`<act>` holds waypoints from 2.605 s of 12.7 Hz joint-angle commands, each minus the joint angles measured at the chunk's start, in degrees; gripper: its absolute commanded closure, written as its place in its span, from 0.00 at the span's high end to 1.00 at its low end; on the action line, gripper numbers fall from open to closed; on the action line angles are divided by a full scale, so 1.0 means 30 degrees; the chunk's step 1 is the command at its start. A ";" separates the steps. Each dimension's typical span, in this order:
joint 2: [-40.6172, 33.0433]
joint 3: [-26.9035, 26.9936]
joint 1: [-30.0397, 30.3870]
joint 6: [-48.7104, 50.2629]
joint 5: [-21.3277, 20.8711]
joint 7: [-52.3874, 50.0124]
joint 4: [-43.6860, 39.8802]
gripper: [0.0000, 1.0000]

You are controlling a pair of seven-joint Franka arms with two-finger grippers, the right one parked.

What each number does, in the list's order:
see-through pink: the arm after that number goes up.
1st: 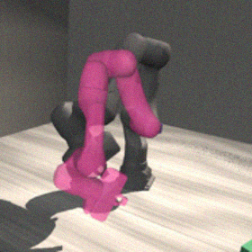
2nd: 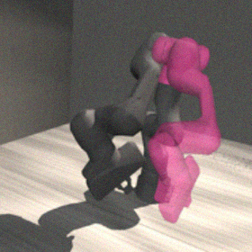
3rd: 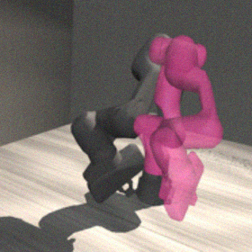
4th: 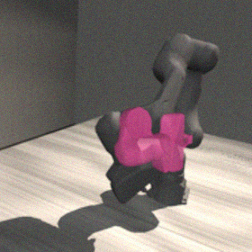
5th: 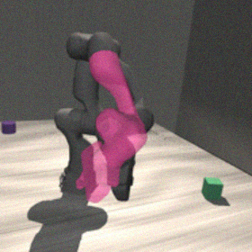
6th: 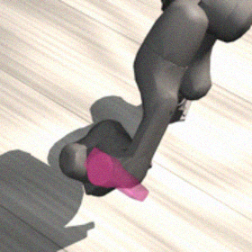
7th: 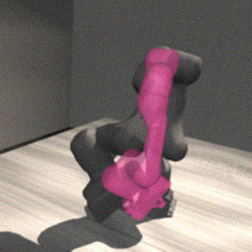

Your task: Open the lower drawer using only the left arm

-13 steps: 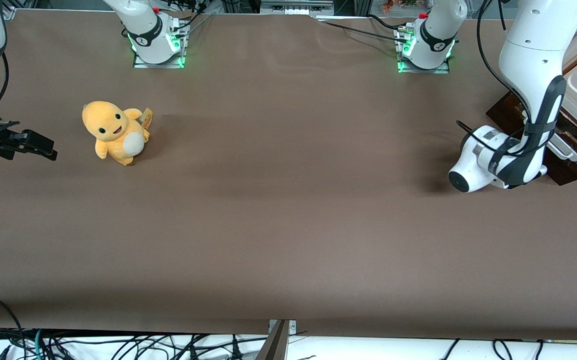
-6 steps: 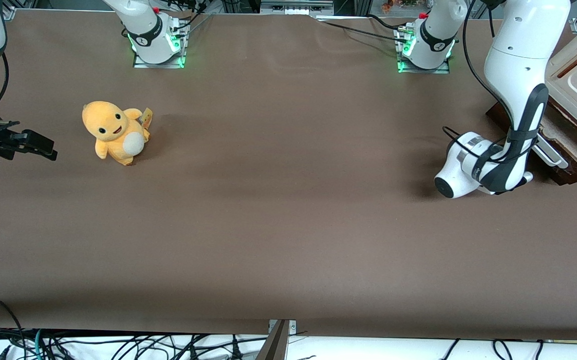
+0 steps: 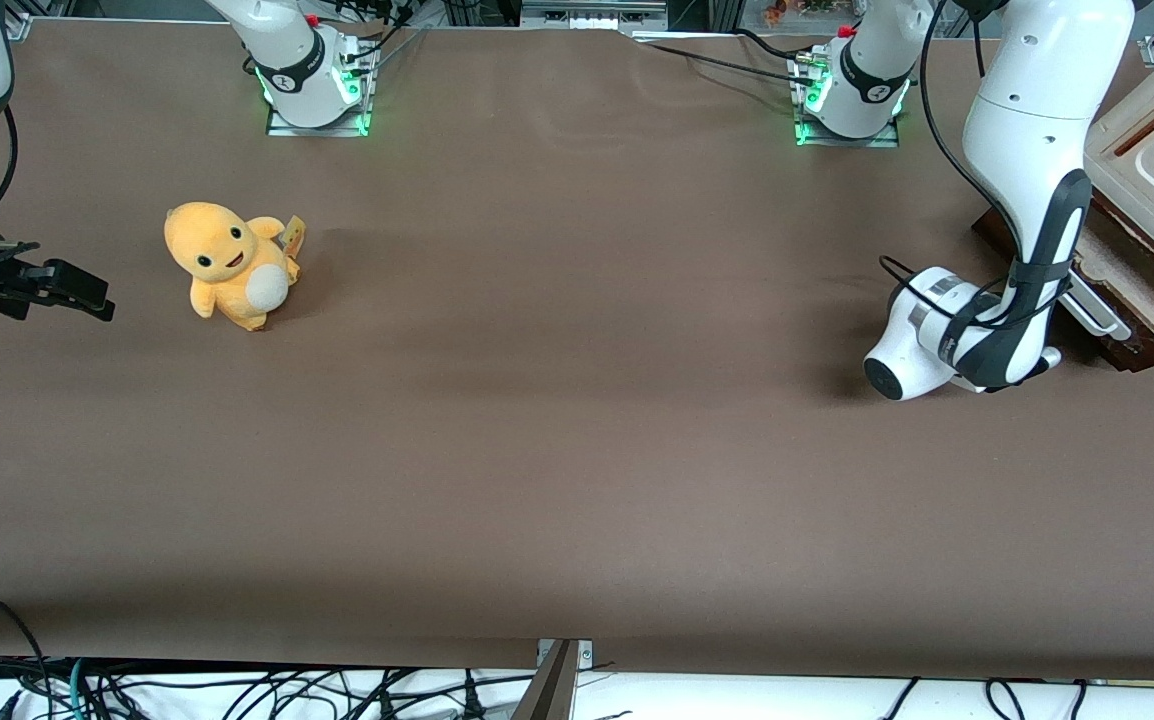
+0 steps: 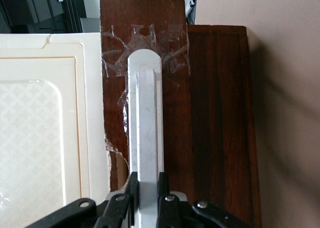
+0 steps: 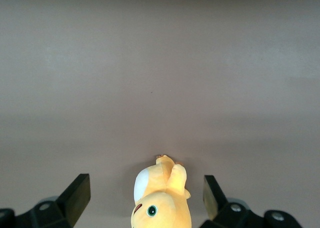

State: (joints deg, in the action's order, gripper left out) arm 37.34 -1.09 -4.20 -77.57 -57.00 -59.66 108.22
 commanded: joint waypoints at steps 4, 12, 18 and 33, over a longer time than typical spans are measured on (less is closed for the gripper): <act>0.0326 0.0011 -0.0652 0.0779 0.1187 0.1049 -0.0800 0.04; 0.0356 0.0011 -0.1179 0.0838 0.2006 0.1078 -0.1005 0.02; 0.0356 0.0011 -0.1297 0.1483 0.2125 0.1049 -0.1064 0.02; 0.0181 0.0011 -0.1326 0.1453 0.2388 0.1429 -0.1093 1.00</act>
State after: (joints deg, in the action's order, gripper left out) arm 38.68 -1.38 -7.86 -74.13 -51.32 -56.92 105.75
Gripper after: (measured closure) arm 0.128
